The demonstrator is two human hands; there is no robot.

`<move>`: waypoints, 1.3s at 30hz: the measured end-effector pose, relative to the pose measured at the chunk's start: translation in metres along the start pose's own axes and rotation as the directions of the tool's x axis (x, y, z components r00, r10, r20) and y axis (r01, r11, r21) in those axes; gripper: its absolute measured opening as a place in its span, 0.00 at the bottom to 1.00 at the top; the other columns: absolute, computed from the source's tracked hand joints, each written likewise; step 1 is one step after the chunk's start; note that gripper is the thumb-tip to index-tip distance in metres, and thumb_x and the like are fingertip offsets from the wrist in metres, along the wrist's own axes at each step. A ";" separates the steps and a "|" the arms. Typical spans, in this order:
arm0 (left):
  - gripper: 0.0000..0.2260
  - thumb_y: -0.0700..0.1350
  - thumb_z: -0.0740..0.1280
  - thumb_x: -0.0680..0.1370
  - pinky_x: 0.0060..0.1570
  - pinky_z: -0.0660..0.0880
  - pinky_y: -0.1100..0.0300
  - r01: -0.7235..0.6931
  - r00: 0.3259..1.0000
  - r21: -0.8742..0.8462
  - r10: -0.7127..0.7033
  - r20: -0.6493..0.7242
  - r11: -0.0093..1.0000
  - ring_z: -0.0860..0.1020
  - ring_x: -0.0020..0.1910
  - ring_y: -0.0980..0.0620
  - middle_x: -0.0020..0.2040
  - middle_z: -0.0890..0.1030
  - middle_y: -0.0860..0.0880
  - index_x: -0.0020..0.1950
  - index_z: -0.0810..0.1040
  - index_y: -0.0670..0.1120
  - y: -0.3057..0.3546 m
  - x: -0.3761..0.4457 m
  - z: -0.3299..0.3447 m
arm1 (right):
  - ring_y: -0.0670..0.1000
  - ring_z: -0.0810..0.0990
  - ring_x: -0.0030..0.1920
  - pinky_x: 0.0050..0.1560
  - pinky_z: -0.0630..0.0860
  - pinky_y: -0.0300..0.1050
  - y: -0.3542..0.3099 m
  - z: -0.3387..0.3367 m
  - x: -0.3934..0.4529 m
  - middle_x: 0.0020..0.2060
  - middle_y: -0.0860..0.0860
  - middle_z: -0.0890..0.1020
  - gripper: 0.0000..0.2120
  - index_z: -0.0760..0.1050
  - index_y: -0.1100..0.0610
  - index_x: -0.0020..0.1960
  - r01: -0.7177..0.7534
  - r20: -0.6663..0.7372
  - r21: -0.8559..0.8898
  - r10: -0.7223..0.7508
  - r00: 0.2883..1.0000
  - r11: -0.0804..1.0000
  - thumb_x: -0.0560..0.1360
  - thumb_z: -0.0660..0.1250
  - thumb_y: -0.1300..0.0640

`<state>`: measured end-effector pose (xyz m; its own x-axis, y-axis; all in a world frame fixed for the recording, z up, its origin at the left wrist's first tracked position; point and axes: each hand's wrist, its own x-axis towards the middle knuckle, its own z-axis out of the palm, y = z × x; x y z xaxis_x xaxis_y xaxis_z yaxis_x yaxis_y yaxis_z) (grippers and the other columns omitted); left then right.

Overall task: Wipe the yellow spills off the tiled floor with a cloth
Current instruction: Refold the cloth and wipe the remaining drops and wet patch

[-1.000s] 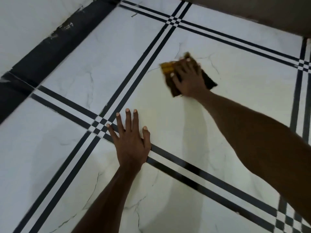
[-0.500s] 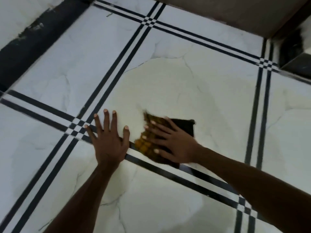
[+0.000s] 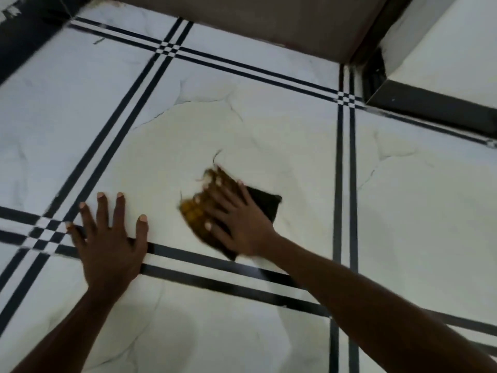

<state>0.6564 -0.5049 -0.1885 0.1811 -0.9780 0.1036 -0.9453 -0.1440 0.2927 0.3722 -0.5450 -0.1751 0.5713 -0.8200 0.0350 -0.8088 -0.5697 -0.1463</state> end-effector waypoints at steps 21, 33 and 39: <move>0.30 0.63 0.47 0.84 0.82 0.45 0.37 -0.169 0.982 -0.017 0.170 0.084 0.986 0.45 0.85 0.47 0.86 0.52 0.49 0.85 0.53 0.53 0.007 0.003 0.003 | 0.53 0.50 0.86 0.83 0.43 0.66 0.028 -0.011 -0.067 0.85 0.49 0.57 0.27 0.58 0.44 0.84 0.146 0.135 -0.005 -0.144 0.980 0.989 0.86 0.50 0.40; 0.28 0.60 0.48 0.85 0.82 0.46 0.37 -0.179 0.982 -0.020 0.180 0.053 0.984 0.46 0.85 0.48 0.86 0.53 0.50 0.85 0.54 0.54 0.000 0.004 0.009 | 0.57 0.56 0.85 0.80 0.50 0.72 0.023 0.001 0.078 0.84 0.52 0.61 0.30 0.62 0.48 0.83 -0.141 -0.007 -0.004 0.141 0.990 0.990 0.84 0.45 0.41; 0.28 0.61 0.48 0.85 0.82 0.46 0.37 -0.170 0.984 -0.019 0.171 0.041 0.985 0.47 0.85 0.47 0.86 0.54 0.50 0.85 0.55 0.54 0.005 0.004 0.008 | 0.54 0.50 0.86 0.83 0.46 0.67 0.093 -0.018 -0.058 0.85 0.50 0.57 0.28 0.56 0.45 0.85 0.079 0.088 -0.023 -0.077 0.993 0.997 0.86 0.51 0.40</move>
<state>0.6500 -0.5109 -0.1939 0.0056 -0.9935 0.1134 -0.9569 0.0276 0.2891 0.2616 -0.5509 -0.1728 0.6417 -0.7658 -0.0413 -0.7641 -0.6338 -0.1202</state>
